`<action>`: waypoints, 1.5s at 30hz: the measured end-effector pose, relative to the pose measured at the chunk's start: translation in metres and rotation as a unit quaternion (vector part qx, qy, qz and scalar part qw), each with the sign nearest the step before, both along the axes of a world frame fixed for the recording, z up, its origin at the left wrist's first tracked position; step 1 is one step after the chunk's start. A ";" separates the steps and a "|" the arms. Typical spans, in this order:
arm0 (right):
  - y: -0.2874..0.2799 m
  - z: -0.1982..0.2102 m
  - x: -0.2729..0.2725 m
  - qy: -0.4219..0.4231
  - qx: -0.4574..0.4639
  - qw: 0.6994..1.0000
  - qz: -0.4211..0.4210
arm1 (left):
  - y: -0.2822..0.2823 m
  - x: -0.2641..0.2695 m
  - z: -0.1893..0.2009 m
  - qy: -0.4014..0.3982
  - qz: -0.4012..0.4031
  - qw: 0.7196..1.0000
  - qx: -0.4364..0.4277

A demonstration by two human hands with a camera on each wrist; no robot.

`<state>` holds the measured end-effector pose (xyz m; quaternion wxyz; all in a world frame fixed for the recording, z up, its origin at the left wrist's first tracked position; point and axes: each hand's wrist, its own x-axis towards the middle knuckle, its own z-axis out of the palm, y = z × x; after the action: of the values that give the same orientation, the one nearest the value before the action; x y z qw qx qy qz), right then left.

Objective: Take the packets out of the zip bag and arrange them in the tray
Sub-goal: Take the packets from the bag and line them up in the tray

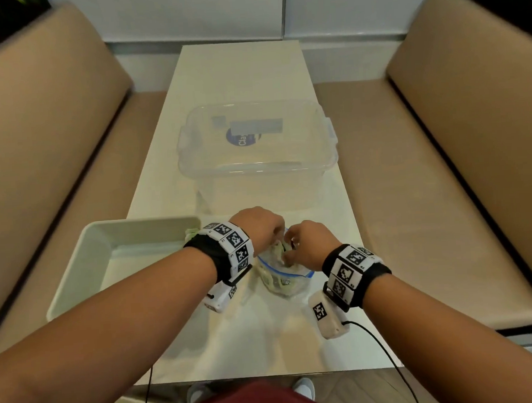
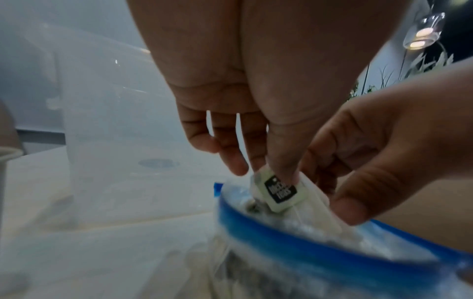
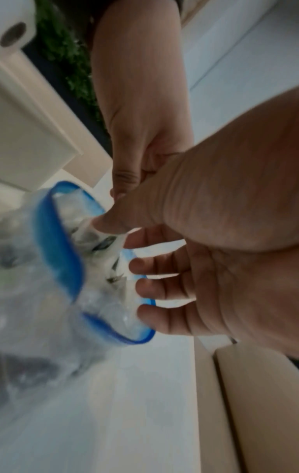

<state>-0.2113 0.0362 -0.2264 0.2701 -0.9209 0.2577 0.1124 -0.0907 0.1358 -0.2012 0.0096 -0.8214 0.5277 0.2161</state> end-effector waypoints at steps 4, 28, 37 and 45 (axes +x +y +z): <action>-0.005 0.006 -0.002 -0.058 0.059 0.997 -0.011 | -0.001 -0.001 0.015 0.036 0.011 0.998 -0.056; 0.044 0.047 0.035 -0.244 0.301 0.917 -0.094 | 0.072 0.039 0.114 -0.073 0.038 0.993 -0.085; 0.105 0.062 0.077 -0.285 0.360 0.887 -0.045 | 0.117 0.057 0.134 -0.008 0.037 0.985 -0.169; 0.127 0.053 0.098 -0.262 0.322 0.909 -0.050 | 0.142 0.087 0.119 -0.057 0.053 0.990 -0.120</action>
<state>-0.1133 0.1628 -0.1736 0.6149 -0.7663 0.1729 -0.0694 -0.0036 0.2775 -0.0818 -0.0702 -0.8544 0.5042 0.1042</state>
